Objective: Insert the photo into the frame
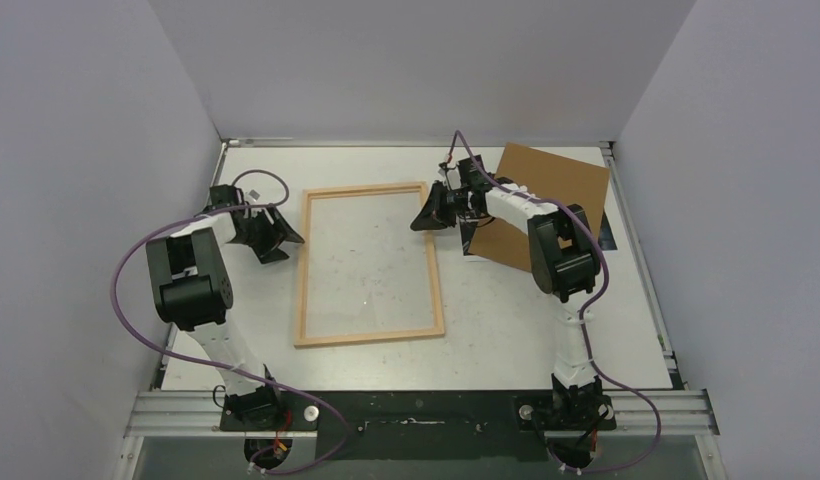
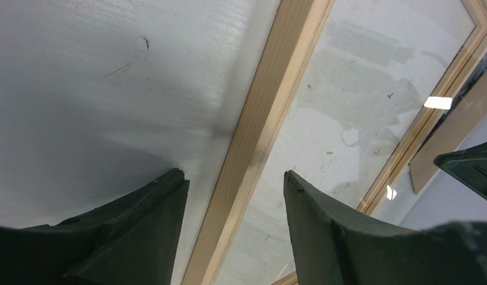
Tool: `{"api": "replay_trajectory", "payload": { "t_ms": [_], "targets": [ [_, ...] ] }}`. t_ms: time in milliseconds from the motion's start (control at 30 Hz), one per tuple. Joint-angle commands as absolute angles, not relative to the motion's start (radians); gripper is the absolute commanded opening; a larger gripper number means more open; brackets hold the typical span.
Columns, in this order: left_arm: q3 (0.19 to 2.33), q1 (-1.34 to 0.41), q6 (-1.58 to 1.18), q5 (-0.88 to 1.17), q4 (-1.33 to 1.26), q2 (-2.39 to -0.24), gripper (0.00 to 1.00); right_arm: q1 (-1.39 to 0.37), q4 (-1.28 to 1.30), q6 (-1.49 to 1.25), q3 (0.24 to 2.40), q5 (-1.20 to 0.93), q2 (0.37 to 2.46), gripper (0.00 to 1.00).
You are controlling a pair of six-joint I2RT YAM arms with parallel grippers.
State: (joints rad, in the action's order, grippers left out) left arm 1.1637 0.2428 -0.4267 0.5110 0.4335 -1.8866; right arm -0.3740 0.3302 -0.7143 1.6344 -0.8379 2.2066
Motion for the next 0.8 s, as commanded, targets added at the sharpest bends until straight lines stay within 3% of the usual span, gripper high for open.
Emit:
{"api": "replay_trajectory", "payload": {
  "t_ms": [0,133,433,767],
  "targets": [
    [1.22,0.239,-0.417,0.54,0.429,-1.911,0.58,-0.368,0.325,-0.657,1.655,-0.84,2.184,0.0],
    [1.229,0.237,-0.408,0.525,0.442,-1.922,0.56,-0.362,0.348,-0.637,1.681,-0.837,2.201,0.0],
    [1.241,0.232,-0.393,0.506,0.46,-1.952,0.37,-0.358,0.36,-0.626,1.685,-0.838,2.209,0.0],
    [1.244,0.222,-0.389,0.506,0.462,-1.978,0.34,-0.362,0.323,-0.65,1.666,-0.85,2.215,0.0]
  ]
}}
